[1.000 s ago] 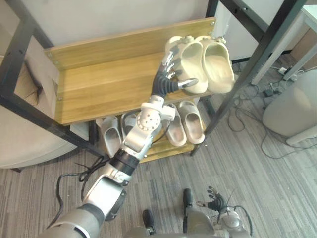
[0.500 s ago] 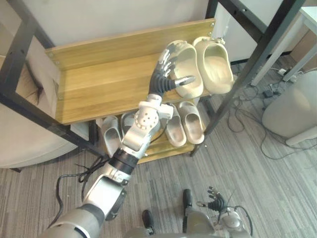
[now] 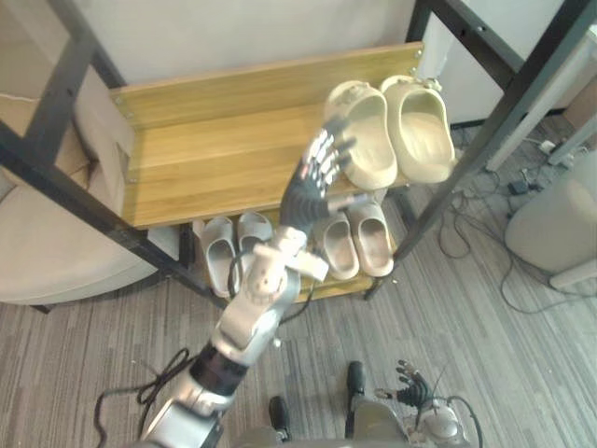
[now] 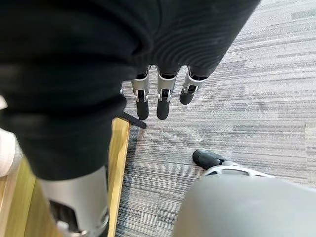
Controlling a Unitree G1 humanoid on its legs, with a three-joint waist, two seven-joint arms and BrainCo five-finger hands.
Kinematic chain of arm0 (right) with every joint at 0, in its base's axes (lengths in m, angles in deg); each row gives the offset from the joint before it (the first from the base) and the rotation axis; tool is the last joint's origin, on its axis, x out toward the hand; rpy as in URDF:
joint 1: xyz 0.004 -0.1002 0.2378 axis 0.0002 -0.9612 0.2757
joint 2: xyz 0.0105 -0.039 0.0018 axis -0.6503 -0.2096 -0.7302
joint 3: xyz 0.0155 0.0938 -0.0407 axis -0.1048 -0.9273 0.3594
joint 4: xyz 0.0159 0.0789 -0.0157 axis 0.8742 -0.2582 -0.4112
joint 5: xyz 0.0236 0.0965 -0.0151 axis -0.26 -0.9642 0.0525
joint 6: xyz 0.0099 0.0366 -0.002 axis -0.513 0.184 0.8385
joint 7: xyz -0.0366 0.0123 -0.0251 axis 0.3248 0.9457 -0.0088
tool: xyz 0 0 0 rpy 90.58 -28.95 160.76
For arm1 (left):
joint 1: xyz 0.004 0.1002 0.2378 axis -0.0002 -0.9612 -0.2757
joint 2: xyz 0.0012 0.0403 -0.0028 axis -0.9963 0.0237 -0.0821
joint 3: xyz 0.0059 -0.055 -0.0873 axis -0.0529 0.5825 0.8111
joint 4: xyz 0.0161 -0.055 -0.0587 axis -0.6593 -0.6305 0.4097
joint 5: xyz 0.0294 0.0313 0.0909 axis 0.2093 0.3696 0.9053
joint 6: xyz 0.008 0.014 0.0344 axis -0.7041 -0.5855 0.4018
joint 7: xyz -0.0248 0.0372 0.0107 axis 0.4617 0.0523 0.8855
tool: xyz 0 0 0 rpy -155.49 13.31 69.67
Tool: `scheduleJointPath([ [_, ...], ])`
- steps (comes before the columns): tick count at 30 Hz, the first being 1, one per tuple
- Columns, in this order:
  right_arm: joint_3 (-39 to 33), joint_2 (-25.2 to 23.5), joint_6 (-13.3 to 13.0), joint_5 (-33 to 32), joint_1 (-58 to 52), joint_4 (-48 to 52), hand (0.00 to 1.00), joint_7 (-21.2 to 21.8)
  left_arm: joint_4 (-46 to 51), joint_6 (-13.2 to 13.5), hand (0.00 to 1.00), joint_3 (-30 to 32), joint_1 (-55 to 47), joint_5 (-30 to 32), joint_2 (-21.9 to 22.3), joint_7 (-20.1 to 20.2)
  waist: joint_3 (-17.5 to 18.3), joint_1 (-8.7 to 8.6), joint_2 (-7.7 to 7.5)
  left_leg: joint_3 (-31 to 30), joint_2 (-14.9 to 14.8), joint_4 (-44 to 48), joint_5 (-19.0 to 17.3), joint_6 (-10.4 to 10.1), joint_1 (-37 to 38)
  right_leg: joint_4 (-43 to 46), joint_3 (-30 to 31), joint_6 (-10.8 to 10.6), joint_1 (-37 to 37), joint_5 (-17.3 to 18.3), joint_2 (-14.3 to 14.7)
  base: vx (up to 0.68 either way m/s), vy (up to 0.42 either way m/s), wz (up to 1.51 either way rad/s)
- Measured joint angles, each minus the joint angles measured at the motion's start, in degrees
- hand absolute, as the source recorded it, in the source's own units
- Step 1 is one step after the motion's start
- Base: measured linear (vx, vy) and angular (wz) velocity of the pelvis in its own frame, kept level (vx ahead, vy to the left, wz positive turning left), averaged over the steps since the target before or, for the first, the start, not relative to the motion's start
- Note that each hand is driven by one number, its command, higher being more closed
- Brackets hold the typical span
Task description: Organize the slippers on the shoe rack
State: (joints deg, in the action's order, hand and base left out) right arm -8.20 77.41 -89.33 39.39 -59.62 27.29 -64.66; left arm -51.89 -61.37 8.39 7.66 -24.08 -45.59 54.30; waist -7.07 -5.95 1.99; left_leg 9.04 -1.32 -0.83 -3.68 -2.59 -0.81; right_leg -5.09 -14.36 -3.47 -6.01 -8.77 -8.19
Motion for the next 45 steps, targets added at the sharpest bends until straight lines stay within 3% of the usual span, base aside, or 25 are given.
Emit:
scheduleJointPath([
  [8,1.4,0.2,-0.1,0.3,0.5,-2.7,0.00,0.4,2.5,0.2,0.00,-1.4,-19.0,-4.0,-2.9,8.5,3.1,2.50,0.13,-0.4,-0.3,0.0,-0.1,-0.1,1.2,0.0,-1.0,0.2,1.9,0.6,0.3,0.00,-0.004,0.02],
  [12,1.7,0.1,-0.1,0.9,1.3,-4.3,0.00,0.4,-7.0,0.2,0.00,0.2,-24.7,-2.6,-2.4,11.0,4.8,3.50,0.08,-1.0,-0.3,0.0,-0.3,-0.4,1.0,-0.2,-1.6,-0.2,2.0,1.4,0.3,-0.03,-0.020,0.07],
  [15,1.8,-0.7,-0.1,2.1,2.4,-4.6,0.00,0.4,-19.6,-0.5,0.00,3.7,-25.3,2.8,-1.6,11.3,4.9,3.88,-0.12,-1.7,-0.4,0.0,-0.4,-0.7,0.9,-0.3,-2.3,-0.2,2.2,1.5,0.4,-0.03,-0.027,0.08],
  [24,1.0,-4.2,-0.2,2.3,3.3,-7.7,0.00,-0.5,-49.7,-0.6,0.00,18.6,-24.9,28.5,1.4,5.4,6.0,5.10,-2.60,-1.9,-1.2,0.0,-0.5,-0.9,3.2,-0.4,-3.0,0.1,4.5,2.0,1.2,0.02,-0.013,0.03],
  [27,0.5,-5.1,-0.2,2.4,3.5,-8.4,0.00,-0.8,-56.5,-0.8,0.00,21.3,-24.5,31.3,2.1,2.7,6.0,5.47,-3.00,-1.9,-1.1,0.0,-0.7,-0.8,4.0,-0.2,-2.8,0.0,5.0,2.1,1.1,0.05,0.006,-0.02],
  [36,0.4,-6.6,-0.1,2.5,5.1,-11.1,0.00,-2.4,-64.0,-1.1,0.00,23.9,-23.8,33.3,3.0,-2.0,5.2,6.21,-4.08,-2.1,-1.0,0.4,-1.1,-0.7,4.8,0.0,-3.0,-0.5,6.1,2.9,1.0,-0.02,-0.007,0.01],
  [40,0.3,-6.8,0.0,2.5,6.9,-12.6,0.00,-2.6,-66.1,-1.8,0.00,25.4,-21.8,33.3,4.6,-2.3,4.1,6.04,-3.97,-5.3,-0.8,7.0,-4.1,-0.4,0.8,11.8,-2.7,-1.0,1.8,9.4,-0.9,-0.04,0.003,0.33],
  [42,-0.2,-7.3,0.1,2.3,7.3,-13.0,0.00,-2.9,-66.2,-2.0,0.00,25.2,-20.3,33.3,4.3,-3.0,3.5,5.86,-4.70,-10.0,0.5,9.7,-4.4,-0.3,-1.8,19.4,3.7,-1.0,-1.0,14.9,-0.2,0.03,-0.072,1.14],
  [45,-1.3,-7.1,0.5,2.1,8.2,-14.3,0.00,-3.1,-66.2,-2.2,0.00,25.1,-18.6,33.3,4.3,-3.3,3.2,5.99,-4.96,-17.7,2.7,11.9,-4.2,-0.7,-4.6,24.8,10.4,-2.1,-0.8,19.0,-0.4,0.04,-0.063,1.51],
])
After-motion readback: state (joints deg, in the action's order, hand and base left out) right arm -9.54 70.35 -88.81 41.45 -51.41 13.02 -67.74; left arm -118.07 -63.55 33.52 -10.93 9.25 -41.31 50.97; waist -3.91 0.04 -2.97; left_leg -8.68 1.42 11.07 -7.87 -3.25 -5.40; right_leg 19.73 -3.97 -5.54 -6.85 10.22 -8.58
